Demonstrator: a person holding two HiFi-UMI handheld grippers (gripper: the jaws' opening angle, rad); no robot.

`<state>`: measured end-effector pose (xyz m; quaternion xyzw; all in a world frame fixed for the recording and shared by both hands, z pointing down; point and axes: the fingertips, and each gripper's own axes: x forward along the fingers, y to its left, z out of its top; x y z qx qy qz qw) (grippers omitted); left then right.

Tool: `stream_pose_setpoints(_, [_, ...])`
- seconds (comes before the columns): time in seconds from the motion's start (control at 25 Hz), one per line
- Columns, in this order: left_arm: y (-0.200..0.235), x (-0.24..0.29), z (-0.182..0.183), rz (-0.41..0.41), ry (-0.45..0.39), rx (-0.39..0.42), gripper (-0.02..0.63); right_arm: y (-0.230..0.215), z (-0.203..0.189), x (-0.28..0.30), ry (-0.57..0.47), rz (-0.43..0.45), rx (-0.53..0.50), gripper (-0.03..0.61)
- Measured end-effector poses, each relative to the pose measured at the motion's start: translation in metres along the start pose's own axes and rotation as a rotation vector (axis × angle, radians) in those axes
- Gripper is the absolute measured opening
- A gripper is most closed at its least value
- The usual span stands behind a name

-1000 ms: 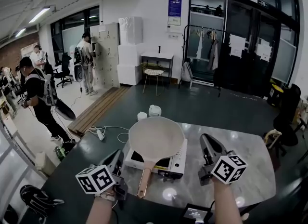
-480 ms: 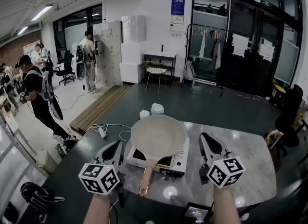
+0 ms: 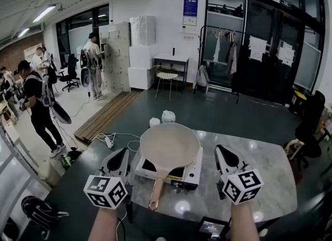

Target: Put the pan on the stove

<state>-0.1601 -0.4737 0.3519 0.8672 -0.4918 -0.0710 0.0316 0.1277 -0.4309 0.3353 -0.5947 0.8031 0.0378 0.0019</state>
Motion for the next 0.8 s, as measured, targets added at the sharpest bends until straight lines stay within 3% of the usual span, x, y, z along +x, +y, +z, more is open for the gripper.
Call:
stream_pose_setpoints(0.56, [-0.005,-0.011,-0.002,-0.004,-0.003,-0.007,0.011,0.013,-0.015,-0.005,0.041,0.002,-0.003,0.025])
stream_pose_setpoints(0.8, [-0.002,-0.011,-0.008,0.001,0.016,-0.019,0.011,0.028,-0.026,-0.004,0.064,0.021,-0.052,0.025])
